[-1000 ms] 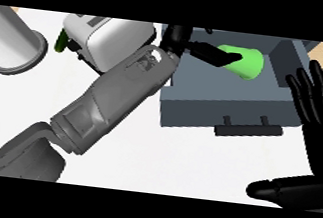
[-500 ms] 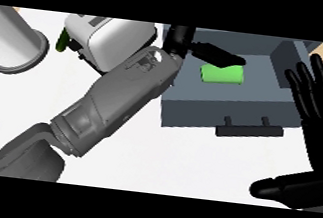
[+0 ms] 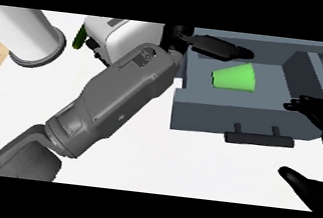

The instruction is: Pick up the cup, place it into the drawer and close the drawer

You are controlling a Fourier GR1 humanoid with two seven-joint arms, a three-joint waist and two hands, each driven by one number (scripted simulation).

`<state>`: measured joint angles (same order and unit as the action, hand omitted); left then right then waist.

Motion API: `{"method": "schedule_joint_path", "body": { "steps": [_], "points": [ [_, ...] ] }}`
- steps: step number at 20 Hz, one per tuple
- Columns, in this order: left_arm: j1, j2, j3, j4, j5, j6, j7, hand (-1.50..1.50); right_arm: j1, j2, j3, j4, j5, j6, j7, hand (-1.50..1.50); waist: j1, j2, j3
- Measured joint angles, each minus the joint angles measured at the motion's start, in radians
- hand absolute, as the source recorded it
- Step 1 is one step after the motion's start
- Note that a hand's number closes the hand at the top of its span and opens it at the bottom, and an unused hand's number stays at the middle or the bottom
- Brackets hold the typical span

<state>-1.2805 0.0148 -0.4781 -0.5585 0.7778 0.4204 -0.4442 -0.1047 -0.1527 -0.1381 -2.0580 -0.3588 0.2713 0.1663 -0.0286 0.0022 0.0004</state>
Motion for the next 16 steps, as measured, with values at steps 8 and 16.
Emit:
{"method": "schedule_joint_path", "body": {
  "steps": [8,16],
  "points": [
    [0.171,0.107,0.042,-0.213,0.014,0.011,0.034,-1.5,0.032,-0.093,0.033,-0.038,0.115,0.08,0.012,1.5,0.047,-0.011,-0.001],
    [0.465,0.276,0.058,-0.537,0.022,0.015,0.097,-1.5,0.092,-0.115,0.092,-0.05,0.281,0.107,-0.011,1.5,0.058,-0.012,-0.001]
  ]
}}
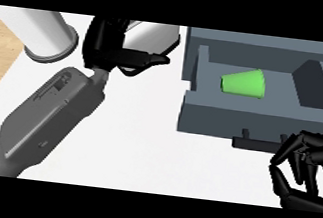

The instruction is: Pick up the cup, place it into the drawer and close the drawer

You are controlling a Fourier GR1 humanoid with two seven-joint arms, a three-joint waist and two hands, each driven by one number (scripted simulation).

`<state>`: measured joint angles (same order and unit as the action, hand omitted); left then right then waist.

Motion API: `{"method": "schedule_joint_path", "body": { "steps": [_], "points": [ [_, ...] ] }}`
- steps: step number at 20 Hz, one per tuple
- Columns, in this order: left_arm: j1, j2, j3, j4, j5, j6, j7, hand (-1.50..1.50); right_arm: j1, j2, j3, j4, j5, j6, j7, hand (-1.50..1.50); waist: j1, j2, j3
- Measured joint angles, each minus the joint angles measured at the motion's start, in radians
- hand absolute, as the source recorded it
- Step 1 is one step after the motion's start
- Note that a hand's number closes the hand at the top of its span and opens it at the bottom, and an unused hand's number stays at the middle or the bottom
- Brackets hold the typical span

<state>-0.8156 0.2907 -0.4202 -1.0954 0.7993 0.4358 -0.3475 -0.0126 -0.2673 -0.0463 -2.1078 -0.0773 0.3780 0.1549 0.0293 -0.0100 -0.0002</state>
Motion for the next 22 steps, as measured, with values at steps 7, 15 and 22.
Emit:
{"method": "schedule_joint_path", "body": {
  "steps": [7,15,22],
  "points": [
    [0.249,0.141,0.051,-0.25,0.025,-0.06,0.043,-1.5,-0.036,-0.009,0.051,0.101,0.173,-0.013,-0.052,1.5,-0.002,0.004,0.0],
    [0.428,0.23,0.114,-0.344,0.053,-0.171,0.018,-1.5,-0.071,-0.08,0.204,0.266,0.549,-0.069,-0.228,1.5,0.002,0.01,0.0],
    [0.56,0.274,0.206,-0.369,0.058,-0.287,0.003,-1.5,-0.164,-0.032,0.263,0.539,0.739,-0.191,-0.339,-1.5,-0.012,0.011,0.001]
  ]
}}
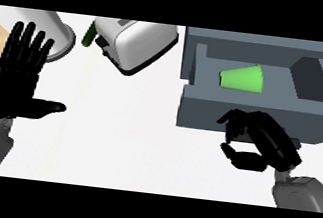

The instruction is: Pick up the cup, place it into the drawer and close the drawer

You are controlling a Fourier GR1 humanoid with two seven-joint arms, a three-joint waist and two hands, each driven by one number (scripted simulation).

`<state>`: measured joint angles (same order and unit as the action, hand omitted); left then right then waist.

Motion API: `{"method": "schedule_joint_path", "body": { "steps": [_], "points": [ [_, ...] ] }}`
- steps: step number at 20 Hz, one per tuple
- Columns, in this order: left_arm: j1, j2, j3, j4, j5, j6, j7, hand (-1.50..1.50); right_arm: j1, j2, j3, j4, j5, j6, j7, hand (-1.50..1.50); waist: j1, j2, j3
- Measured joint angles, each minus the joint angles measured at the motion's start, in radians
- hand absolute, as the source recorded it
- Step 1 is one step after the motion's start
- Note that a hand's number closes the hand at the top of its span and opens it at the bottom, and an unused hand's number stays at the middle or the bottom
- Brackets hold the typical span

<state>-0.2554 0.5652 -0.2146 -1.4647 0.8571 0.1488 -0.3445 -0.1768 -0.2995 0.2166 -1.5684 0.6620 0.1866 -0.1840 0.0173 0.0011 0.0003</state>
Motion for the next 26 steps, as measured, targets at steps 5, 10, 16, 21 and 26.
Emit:
{"method": "schedule_joint_path", "body": {
  "steps": [5,10,16,21,26],
  "points": [
    [0.089,0.009,0.048,-0.039,-0.009,-0.059,-0.009,-1.5,-0.102,0.03,0.006,0.21,0.088,-0.044,-0.027,-1.5,0.0,0.0,0.0],
    [0.127,-0.004,0.099,0.01,-0.025,-0.151,-0.04,-1.5,-0.237,0.07,-0.025,0.471,0.136,-0.099,-0.093,-1.5,-0.001,0.002,0.0],
    [0.186,-0.022,0.142,0.0,-0.044,-0.212,-0.041,-1.5,-0.395,0.096,-0.099,0.757,0.15,-0.168,-0.192,-1.5,0.001,0.0,-0.002],
    [0.174,-0.018,0.172,-0.002,-0.034,-0.247,-0.009,-1.5,-0.539,0.08,-0.171,0.984,0.125,-0.167,-0.304,-1.5,0.013,-0.001,-0.003],
    [0.162,-0.028,0.183,0.035,-0.039,-0.286,-0.012,-1.5,-0.646,0.047,-0.209,1.143,0.122,-0.147,-0.4,-1.5,0.023,-0.005,-0.006]
  ]
}}
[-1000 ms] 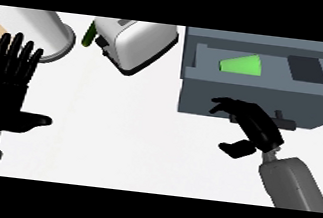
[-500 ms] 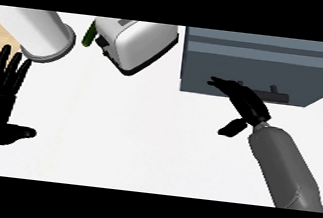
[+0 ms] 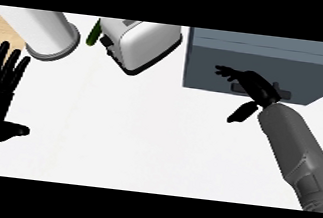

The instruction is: Pick up the cup, place it into the drawer and close the drawer

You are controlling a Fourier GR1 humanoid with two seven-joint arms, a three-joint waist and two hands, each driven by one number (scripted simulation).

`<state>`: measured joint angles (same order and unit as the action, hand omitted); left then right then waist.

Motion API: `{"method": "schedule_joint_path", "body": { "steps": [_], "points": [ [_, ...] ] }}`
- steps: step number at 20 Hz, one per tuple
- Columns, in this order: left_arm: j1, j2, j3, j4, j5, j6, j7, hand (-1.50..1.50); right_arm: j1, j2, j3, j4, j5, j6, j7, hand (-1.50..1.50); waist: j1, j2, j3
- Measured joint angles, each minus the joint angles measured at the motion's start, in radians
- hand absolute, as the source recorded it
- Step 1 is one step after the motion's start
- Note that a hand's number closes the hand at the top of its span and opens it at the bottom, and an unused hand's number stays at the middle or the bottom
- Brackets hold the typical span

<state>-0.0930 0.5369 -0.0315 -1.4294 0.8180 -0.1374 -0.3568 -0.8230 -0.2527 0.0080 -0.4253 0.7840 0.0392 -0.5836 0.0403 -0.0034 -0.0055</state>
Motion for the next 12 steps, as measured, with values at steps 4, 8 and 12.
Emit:
{"method": "schedule_joint_path", "body": {
  "steps": [4,8,12],
  "points": [
    [-0.011,-0.011,-0.005,0.007,-0.012,-0.008,0.001,-1.5,-0.065,-0.027,-0.025,0.088,-0.008,0.04,-0.041,-1.5,0.012,0.003,0.001],
    [-0.022,-0.019,-0.009,0.011,-0.029,-0.007,-0.001,-1.5,-0.094,-0.041,-0.036,0.143,-0.009,0.06,-0.074,-1.5,0.021,0.004,0.0],
    [-0.041,-0.025,-0.012,0.009,-0.04,0.005,0.007,-1.5,-0.106,-0.05,-0.04,0.176,-0.004,0.066,-0.103,-1.5,0.027,0.003,-0.002]
  ]
}}
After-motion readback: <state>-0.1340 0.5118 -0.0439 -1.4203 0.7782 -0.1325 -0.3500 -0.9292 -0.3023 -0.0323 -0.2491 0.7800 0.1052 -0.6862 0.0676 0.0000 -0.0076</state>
